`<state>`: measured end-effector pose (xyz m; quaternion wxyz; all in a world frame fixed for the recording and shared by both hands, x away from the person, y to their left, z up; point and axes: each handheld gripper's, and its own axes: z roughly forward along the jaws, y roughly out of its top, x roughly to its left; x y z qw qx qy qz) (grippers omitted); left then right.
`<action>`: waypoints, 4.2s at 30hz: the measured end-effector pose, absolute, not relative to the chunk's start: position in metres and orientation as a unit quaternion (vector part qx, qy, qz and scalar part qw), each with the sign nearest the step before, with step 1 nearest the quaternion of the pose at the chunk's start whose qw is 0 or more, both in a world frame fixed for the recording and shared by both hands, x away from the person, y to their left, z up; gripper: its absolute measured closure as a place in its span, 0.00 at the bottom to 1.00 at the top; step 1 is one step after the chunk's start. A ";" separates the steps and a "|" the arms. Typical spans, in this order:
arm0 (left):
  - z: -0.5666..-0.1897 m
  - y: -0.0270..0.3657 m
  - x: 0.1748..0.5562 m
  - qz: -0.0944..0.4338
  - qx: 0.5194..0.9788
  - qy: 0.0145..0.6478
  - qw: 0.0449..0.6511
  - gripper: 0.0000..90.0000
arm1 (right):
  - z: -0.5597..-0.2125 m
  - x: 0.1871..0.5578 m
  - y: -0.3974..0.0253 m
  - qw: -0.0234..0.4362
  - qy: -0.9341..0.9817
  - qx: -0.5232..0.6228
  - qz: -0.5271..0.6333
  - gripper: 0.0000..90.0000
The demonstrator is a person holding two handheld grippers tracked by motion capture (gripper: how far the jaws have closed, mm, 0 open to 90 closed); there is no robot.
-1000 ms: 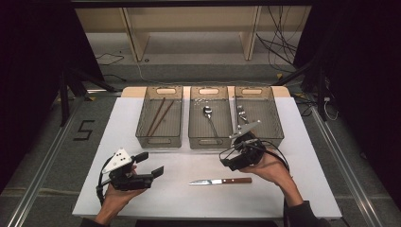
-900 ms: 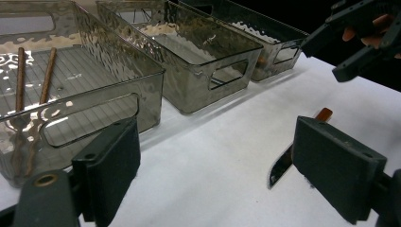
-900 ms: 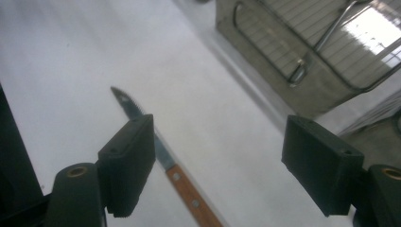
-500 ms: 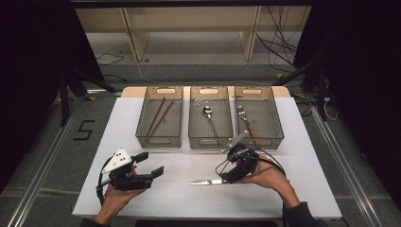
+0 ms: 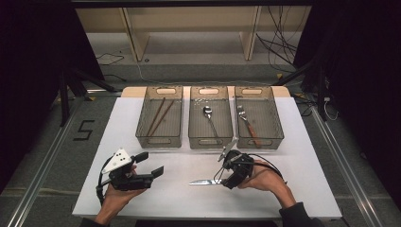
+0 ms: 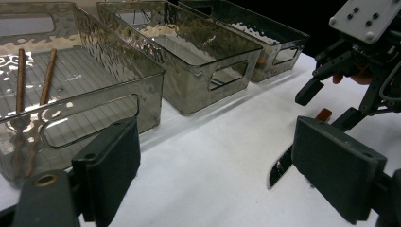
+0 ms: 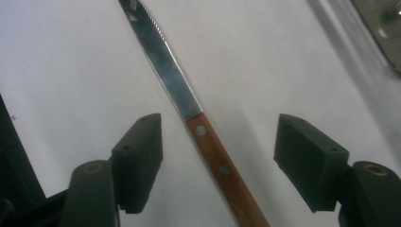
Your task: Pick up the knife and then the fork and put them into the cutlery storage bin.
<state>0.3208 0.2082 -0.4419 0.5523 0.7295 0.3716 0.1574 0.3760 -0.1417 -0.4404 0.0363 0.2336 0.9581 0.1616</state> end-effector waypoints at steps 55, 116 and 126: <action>-0.442 0.207 0.321 0.157 0.733 0.370 0.549 0.18 | -0.442 0.374 -0.133 0.030 0.973 0.192 0.125 0.86; -0.442 0.208 0.321 0.158 0.727 0.375 0.554 0.18 | -0.349 0.484 -0.232 0.148 0.839 0.440 0.284 0.86; -0.442 0.208 0.321 0.158 0.727 0.373 0.554 0.18 | -0.358 0.501 -0.241 0.148 0.821 0.478 0.275 0.86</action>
